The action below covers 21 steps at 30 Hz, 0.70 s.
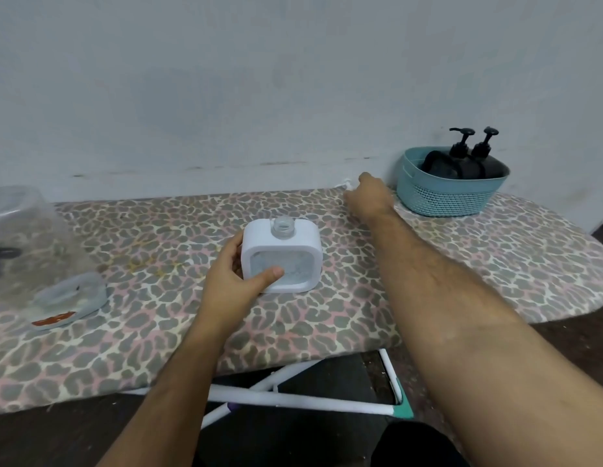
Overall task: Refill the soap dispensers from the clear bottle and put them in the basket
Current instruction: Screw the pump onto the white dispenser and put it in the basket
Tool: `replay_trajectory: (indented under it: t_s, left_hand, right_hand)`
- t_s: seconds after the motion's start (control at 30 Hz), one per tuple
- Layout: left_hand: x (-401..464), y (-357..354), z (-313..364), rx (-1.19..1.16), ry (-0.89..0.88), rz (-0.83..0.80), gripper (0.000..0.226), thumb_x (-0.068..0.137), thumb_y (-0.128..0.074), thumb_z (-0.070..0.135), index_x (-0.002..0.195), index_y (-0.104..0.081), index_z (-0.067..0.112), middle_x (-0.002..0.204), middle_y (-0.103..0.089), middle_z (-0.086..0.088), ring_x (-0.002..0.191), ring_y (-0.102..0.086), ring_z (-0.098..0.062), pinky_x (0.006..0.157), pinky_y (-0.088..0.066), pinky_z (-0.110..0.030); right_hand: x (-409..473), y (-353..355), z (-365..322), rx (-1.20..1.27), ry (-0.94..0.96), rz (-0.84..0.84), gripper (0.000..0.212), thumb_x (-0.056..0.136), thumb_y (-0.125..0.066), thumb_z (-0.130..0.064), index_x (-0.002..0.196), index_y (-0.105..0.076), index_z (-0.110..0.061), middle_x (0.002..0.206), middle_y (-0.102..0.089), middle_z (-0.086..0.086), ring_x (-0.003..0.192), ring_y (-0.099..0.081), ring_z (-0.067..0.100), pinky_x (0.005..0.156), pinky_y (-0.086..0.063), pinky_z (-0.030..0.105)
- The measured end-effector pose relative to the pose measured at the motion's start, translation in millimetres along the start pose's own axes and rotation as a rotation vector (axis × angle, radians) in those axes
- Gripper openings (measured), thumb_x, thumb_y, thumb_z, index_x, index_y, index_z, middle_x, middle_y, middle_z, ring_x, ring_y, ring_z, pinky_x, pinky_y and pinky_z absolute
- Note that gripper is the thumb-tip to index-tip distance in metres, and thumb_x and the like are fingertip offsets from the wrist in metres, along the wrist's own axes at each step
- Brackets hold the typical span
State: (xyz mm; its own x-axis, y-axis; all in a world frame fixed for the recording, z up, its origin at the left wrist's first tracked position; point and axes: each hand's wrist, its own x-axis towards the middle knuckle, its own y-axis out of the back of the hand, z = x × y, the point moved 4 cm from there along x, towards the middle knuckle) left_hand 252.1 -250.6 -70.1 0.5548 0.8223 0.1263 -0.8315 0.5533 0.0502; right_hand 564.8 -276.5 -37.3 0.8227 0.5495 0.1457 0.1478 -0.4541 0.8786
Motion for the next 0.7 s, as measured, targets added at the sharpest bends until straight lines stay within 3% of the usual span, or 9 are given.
replay_trajectory:
  t_s: [0.1, 0.17, 0.23, 0.4, 0.47, 0.57, 0.7]
  left_hand:
    - [1.8, 1.6, -2.0, -0.045, 0.027, 0.02, 0.072, 0.074, -0.083, 0.013, 0.136, -0.051, 0.031, 0.117, -0.065, 0.009, 0.099, -0.068, -0.005, 0.07, -0.06, -0.025]
    - [2.6, 2.0, -2.9, -0.045, 0.024, 0.022, 0.07, 0.073, -0.082, 0.011, 0.133, -0.052, 0.03, 0.116, -0.066, 0.009, 0.097, -0.068, -0.002, 0.072, -0.06, -0.024]
    - [2.5, 1.9, -3.0, -0.037, 0.021, 0.019, 0.065, 0.074, -0.082, 0.01, 0.129, -0.054, 0.03, 0.114, -0.067, 0.008, 0.095, -0.068, -0.001, 0.072, -0.059, -0.023]
    - [2.7, 2.8, -3.8, -0.004, 0.008, 0.018, 0.062, 0.074, -0.082, 0.011, 0.127, -0.056, 0.027, 0.113, -0.067, 0.007, 0.095, -0.068, -0.002, 0.072, -0.058, -0.022]
    - [2.7, 2.6, -3.4, 0.0, 0.014, 0.021, 0.064, 0.074, -0.083, 0.012, 0.131, -0.056, 0.024, 0.114, -0.067, 0.006, 0.095, -0.068, 0.0, 0.074, -0.059, -0.024]
    - [2.0, 3.3, -3.7, 0.005, 0.025, 0.027, 0.069, 0.074, -0.084, 0.016, 0.135, -0.054, 0.023, 0.114, -0.067, 0.008, 0.095, -0.067, 0.001, 0.079, -0.061, -0.029]
    - [0.9, 4.2, 0.1, 0.0, -0.002, 0.026, 0.072, 0.07, -0.085, 0.028, 0.135, -0.054, 0.024, 0.117, -0.066, 0.008, 0.102, -0.066, -0.004, 0.08, -0.059, -0.027]
  right_hand:
    - [12.9, -8.3, -1.9, -0.016, -0.021, -0.028, 0.041, 0.097, -0.059, -0.039, 0.123, -0.058, -0.007, 0.124, -0.064, 0.012, 0.107, -0.061, 0.028, 0.087, -0.05, 0.037]
    - [18.3, -14.2, -2.9, -0.015, -0.036, -0.031, 0.041, 0.095, -0.06, -0.045, 0.113, -0.063, -0.008, 0.116, -0.067, 0.011, 0.096, -0.06, 0.026, 0.085, -0.05, 0.036]
    - [19.3, -16.4, -4.1, -0.03, -0.064, -0.014, 0.04, 0.093, -0.063, -0.047, 0.108, -0.065, -0.01, 0.111, -0.069, 0.009, 0.098, -0.062, 0.027, 0.089, -0.053, 0.039]
    - [14.8, -15.7, -10.5, -0.032, -0.103, 0.018, 0.011, 0.091, -0.066, -0.023, 0.097, -0.063, -0.013, 0.11, -0.071, 0.01, 0.099, -0.065, 0.028, 0.085, -0.055, 0.037]
    - [11.4, -14.0, -14.2, 0.0, -0.096, -0.009, 0.015, 0.091, -0.067, -0.024, 0.091, -0.057, -0.014, 0.104, -0.069, 0.008, 0.093, -0.062, 0.025, 0.081, -0.053, 0.034]
    - [4.3, -5.1, -23.3, 0.115, -0.078, -0.05, 0.027, 0.086, -0.074, -0.031, 0.088, -0.057, -0.01, 0.088, -0.061, 0.004, 0.084, -0.059, 0.023, 0.069, -0.048, 0.031]
    - [-16.4, 20.1, -42.7, 0.431, 0.015, -0.101, 0.023, 0.077, -0.078, -0.024, 0.071, -0.065, -0.007, 0.061, -0.057, 0.002, 0.058, -0.053, 0.017, 0.055, -0.042, 0.027]
